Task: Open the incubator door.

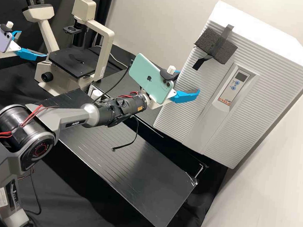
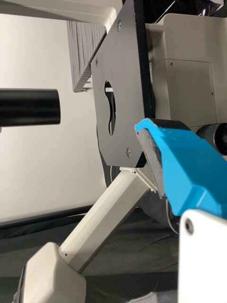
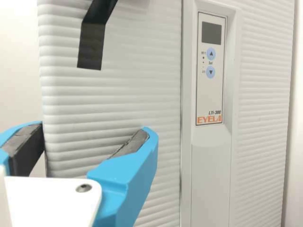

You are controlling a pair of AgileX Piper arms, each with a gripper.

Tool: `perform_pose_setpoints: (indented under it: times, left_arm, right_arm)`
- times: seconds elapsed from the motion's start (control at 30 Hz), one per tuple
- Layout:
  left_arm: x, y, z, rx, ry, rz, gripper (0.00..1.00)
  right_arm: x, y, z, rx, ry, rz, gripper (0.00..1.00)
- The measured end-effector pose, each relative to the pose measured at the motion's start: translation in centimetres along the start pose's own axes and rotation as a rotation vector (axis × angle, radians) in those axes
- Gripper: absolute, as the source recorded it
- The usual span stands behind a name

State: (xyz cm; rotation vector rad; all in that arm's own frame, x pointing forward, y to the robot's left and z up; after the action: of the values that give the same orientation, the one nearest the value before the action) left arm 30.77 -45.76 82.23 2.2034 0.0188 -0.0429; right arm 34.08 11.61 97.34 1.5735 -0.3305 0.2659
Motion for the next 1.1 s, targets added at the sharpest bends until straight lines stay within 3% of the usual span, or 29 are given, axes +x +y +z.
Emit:
perform_pose_setpoints:
  times: [0.4,0.63,1.1]
  left_arm:
    - [0.0,0.0,0.0,0.000,0.000,0.000,1.00]
    - [0.0,0.0,0.0,0.000,0.000,0.000,1.00]
    - [0.0,0.0,0.0,0.000,0.000,0.000,1.00]
  right_arm:
    - [-0.5,0.0,0.1,-0.003,-0.005,-0.009,0.00]
    - [-0.6,0.3,0.6,-0.048,0.001,-0.010,0.00]
    - [-1.9,1.5,1.8,-0.038,0.023,-0.014,0.00]
